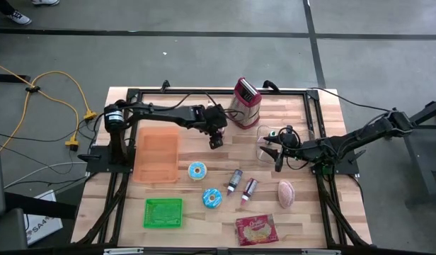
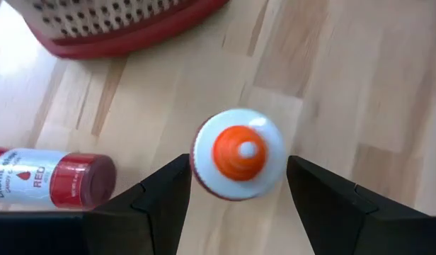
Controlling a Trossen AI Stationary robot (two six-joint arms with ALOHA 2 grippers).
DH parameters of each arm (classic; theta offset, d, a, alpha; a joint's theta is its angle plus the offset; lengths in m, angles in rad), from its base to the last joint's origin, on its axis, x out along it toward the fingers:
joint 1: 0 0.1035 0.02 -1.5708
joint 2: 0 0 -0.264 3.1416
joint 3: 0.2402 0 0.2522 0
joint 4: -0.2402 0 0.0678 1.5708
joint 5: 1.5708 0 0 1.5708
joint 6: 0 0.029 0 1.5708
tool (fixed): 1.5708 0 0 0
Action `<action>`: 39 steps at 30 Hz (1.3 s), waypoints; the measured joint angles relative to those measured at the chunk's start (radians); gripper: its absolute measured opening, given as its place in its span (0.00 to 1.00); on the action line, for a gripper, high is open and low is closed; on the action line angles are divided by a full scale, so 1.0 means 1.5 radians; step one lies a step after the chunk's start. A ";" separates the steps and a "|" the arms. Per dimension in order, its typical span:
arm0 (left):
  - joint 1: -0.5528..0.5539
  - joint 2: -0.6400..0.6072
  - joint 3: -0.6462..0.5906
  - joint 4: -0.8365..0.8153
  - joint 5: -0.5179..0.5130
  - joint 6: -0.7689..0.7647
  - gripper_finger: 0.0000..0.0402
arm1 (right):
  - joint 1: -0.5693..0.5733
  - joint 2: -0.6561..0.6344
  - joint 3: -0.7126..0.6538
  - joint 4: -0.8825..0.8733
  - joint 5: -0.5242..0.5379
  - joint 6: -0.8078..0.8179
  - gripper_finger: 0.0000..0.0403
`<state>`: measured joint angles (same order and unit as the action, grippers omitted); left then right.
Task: Pick & Place Food Item
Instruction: Put the orange food coloring into the transparent bin
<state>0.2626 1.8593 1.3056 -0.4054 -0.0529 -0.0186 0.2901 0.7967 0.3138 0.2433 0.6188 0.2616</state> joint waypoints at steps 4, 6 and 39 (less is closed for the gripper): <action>0.000 0.012 0.000 0.003 -0.001 0.000 0.55 | 0.000 0.000 -0.001 -0.001 -0.001 0.004 0.47; 0.000 0.013 0.000 0.000 -0.001 -0.003 0.54 | 0.000 0.000 -0.001 -0.001 -0.001 0.004 0.47; -0.008 0.048 -0.003 0.044 -0.001 -0.010 0.45 | 0.000 0.000 -0.001 0.006 -0.011 0.004 0.47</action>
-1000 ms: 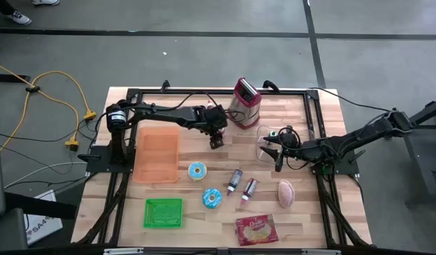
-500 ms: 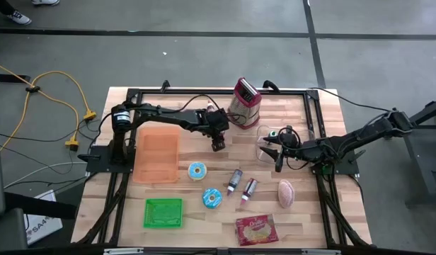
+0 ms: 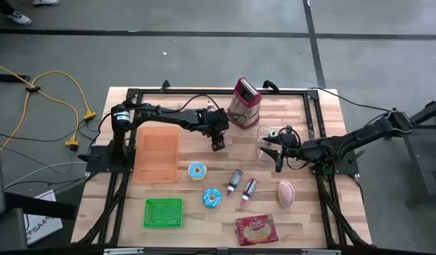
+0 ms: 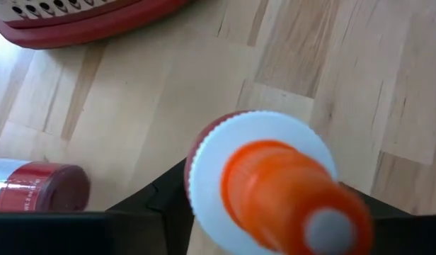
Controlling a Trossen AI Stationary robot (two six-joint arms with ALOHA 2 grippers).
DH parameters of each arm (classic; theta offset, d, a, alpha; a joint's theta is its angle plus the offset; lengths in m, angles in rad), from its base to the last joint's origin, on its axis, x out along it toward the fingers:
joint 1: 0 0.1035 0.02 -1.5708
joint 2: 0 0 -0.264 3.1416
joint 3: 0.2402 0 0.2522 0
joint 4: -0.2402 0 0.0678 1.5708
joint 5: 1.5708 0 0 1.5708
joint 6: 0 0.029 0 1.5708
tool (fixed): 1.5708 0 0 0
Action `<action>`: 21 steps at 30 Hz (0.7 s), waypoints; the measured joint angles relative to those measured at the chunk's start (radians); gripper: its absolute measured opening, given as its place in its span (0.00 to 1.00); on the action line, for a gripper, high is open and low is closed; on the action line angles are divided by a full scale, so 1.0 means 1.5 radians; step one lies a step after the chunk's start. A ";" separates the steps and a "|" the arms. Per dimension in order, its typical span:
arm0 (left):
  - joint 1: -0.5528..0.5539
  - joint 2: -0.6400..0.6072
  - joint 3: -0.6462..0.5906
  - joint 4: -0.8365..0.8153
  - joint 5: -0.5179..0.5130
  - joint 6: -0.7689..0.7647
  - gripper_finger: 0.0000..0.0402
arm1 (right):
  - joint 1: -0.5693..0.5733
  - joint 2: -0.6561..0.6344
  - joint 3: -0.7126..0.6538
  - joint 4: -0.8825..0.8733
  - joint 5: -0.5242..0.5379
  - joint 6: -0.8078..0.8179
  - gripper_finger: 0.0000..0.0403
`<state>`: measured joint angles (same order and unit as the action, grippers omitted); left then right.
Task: Pick & Place Food Item
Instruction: Put the orange food coloring into the transparent bin
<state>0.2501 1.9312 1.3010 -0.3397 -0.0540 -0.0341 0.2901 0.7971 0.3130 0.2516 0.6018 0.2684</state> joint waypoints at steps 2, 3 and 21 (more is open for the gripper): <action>0.000 0.000 0.000 0.000 0.000 0.000 0.41 | 0.000 0.000 0.000 0.000 0.000 0.000 0.47; 0.000 0.000 0.000 0.000 0.000 0.000 0.39 | 0.000 0.000 0.000 0.000 0.000 0.000 0.47; -0.019 -0.013 0.000 0.000 0.003 0.001 0.33 | 0.000 0.000 0.000 0.000 -0.030 -0.001 0.47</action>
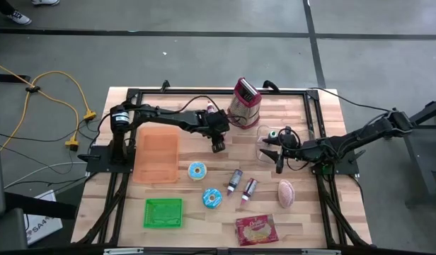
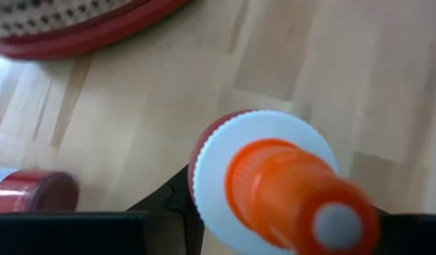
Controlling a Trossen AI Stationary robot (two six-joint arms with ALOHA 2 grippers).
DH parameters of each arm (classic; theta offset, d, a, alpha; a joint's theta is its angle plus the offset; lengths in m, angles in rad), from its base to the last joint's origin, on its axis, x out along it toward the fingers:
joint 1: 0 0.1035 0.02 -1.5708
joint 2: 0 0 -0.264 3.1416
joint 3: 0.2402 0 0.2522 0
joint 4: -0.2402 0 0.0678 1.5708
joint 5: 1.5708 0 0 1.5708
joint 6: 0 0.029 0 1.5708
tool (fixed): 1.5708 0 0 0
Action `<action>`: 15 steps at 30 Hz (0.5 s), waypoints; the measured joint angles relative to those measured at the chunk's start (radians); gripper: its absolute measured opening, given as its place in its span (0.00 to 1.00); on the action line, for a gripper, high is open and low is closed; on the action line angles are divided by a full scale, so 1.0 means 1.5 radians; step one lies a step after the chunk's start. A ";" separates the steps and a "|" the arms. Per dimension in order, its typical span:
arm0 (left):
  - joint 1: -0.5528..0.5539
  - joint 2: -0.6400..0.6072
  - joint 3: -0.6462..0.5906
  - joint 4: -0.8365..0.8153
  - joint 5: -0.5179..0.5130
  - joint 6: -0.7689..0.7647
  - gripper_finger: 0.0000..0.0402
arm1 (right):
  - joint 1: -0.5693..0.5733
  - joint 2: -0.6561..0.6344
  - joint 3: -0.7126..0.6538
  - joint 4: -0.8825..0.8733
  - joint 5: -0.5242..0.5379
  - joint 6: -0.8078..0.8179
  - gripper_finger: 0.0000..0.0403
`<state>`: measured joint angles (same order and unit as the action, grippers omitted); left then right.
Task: Pick & Place Food Item
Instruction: Put the orange food coloring into the transparent bin
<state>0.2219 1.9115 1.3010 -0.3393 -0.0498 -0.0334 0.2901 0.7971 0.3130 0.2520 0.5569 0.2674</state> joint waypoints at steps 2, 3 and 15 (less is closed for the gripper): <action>-0.011 -0.012 0.001 -0.001 0.001 0.000 0.33 | 0.000 0.000 0.000 0.003 -0.012 0.000 0.47; -0.017 -0.020 0.003 0.003 0.002 0.000 0.33 | 0.000 0.000 0.000 0.006 -0.018 0.000 0.47; -0.101 -0.109 0.005 0.036 0.001 -0.028 0.33 | 0.000 0.051 0.000 0.101 -0.079 -0.089 0.47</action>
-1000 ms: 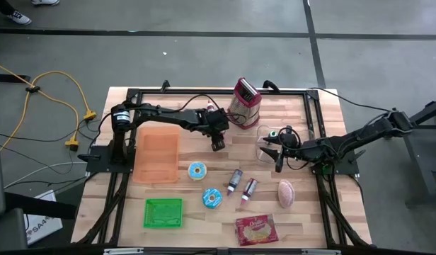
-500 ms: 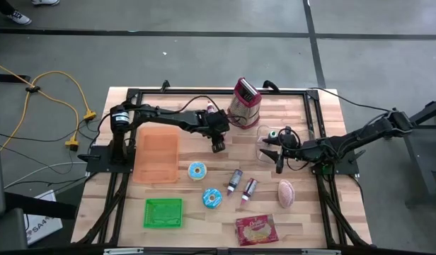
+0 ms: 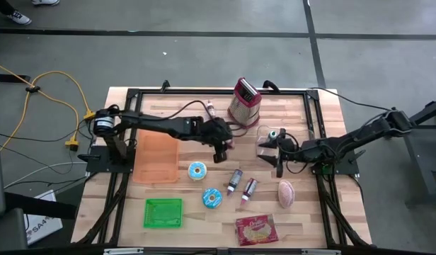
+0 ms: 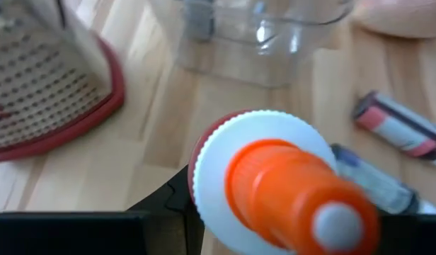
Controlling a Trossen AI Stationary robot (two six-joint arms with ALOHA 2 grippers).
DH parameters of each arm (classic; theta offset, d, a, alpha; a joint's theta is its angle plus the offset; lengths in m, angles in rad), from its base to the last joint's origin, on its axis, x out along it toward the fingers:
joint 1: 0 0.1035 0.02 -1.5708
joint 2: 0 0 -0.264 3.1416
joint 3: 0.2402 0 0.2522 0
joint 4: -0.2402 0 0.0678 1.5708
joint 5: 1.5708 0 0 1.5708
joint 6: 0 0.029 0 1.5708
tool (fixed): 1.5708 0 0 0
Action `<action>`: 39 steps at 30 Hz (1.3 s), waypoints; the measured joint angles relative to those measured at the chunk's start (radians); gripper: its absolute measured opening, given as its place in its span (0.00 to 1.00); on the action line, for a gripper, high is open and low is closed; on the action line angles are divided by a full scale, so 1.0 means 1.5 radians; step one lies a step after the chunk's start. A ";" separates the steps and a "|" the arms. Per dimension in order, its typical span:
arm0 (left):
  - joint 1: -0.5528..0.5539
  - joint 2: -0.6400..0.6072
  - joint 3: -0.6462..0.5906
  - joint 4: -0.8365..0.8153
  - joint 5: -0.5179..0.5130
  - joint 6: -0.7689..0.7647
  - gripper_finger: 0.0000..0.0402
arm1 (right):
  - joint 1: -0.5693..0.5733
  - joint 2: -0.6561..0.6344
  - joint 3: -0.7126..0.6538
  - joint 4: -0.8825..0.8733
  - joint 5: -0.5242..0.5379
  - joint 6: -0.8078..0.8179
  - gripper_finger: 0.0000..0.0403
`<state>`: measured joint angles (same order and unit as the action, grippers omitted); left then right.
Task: Pick & Place Food Item
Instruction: Put the orange food coloring into the transparent bin
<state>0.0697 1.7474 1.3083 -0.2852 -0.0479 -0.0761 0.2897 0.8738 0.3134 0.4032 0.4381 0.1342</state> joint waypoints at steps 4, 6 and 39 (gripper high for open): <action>-0.023 -0.004 0.000 0.005 0.000 -0.001 0.33 | -0.004 0.055 0.026 0.045 0.000 -0.067 0.47; -0.031 -0.004 0.000 0.004 -0.001 -0.001 0.33 | -0.012 0.081 0.053 0.043 0.000 -0.082 0.47; -0.078 -0.004 0.000 0.058 -0.012 0.000 0.33 | -0.051 0.330 0.244 0.021 -0.030 -0.128 0.47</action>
<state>-0.0471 1.7416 1.3083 -0.1976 -0.0654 -0.0757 0.2130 1.3682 0.6792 0.4353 0.3935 -0.0578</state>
